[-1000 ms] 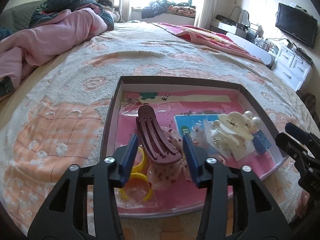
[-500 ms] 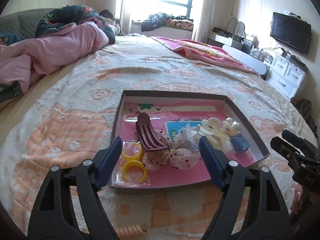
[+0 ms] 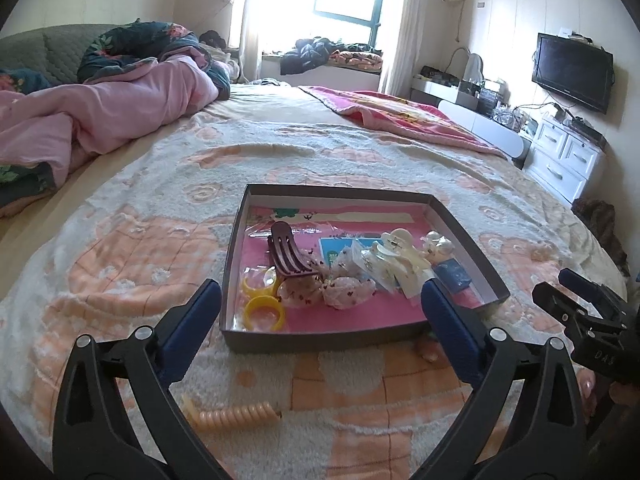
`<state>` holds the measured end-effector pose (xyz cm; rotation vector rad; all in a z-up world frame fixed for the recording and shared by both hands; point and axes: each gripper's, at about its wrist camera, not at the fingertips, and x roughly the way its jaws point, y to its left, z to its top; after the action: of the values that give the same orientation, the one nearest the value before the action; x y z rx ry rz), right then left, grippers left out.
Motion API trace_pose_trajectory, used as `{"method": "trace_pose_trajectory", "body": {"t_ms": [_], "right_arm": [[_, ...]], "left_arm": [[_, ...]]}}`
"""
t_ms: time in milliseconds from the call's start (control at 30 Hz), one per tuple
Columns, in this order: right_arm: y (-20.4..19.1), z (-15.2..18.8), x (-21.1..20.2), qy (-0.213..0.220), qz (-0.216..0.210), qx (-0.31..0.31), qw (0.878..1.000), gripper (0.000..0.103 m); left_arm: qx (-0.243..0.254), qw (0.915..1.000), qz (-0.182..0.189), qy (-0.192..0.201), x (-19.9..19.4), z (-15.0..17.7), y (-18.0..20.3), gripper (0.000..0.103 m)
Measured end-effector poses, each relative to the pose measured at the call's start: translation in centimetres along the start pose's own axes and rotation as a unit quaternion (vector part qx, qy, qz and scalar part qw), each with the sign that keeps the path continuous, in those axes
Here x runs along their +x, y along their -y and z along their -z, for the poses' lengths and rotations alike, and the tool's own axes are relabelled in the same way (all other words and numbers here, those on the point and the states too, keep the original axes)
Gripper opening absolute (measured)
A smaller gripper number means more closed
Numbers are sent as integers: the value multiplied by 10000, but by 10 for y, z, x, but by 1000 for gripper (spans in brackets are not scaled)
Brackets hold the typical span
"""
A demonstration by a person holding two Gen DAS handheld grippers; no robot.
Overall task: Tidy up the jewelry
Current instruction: 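Withdraw both tools from the box toward the spiral and pom-pom hair ties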
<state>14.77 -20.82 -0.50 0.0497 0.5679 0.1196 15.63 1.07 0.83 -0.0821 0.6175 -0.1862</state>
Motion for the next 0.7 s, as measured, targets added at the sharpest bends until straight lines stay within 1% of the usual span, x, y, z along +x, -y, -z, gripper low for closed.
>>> {"method": "trace_pose_trajectory", "body": {"t_ms": [200, 433, 700], "right_arm": [[-3, 8, -8, -9, -23, -7, 10000, 89], [-13, 13, -15, 20, -63, -174, 9998, 90], [-24, 19, -12, -57, -173, -309, 9994, 90]], "left_arm": [[-19, 9999, -104, -8, -10, 11, -3, 92], [-71, 9997, -228, 2, -20, 20, -10, 92], [-101, 9992, -375, -94, -27, 31, -22, 91]]}}
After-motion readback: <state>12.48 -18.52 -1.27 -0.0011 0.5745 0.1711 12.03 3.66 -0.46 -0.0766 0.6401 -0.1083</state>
